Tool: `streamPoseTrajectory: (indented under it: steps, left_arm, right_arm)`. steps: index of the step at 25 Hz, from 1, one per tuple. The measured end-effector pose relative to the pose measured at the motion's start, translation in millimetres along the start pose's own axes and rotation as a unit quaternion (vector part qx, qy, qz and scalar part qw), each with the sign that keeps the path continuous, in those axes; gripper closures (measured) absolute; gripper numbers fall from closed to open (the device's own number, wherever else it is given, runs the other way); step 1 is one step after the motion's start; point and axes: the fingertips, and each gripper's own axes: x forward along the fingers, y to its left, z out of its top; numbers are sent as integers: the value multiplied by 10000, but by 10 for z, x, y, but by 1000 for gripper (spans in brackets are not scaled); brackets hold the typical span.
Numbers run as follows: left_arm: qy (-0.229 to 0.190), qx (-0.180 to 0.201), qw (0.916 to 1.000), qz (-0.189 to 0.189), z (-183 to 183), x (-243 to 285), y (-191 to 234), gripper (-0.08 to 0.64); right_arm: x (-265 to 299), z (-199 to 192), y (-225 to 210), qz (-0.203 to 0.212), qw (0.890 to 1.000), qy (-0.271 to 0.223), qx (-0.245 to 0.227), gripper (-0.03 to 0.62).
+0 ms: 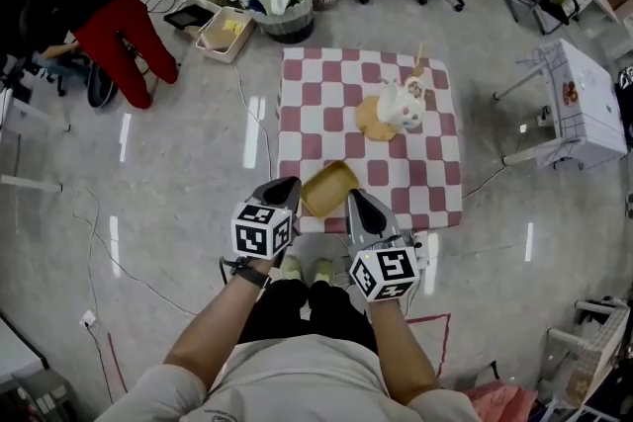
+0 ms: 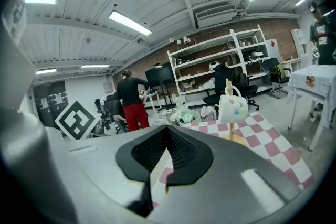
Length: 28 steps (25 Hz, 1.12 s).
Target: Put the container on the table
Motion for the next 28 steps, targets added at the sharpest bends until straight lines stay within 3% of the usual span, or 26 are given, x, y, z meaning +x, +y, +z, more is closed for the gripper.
streamPoseTrajectory:
  steps: [9, 20, 28]
  left_arm:
    - [-774, 309, 9962, -259, 695, -609, -520, 554]
    - [-1790, 856, 9791, -458, 1427, -1392, -1062, 554]
    - [-2201, 1042, 9683, -548, 1685, -1768, -1333, 554]
  right_arm:
    - [-217, 613, 184, 125, 9990, -367, -221, 583]
    - [-478, 1368, 519, 390, 9924, -969, -646, 583]
    - [-674, 1697, 688, 498, 9883, -1202, -798, 583]
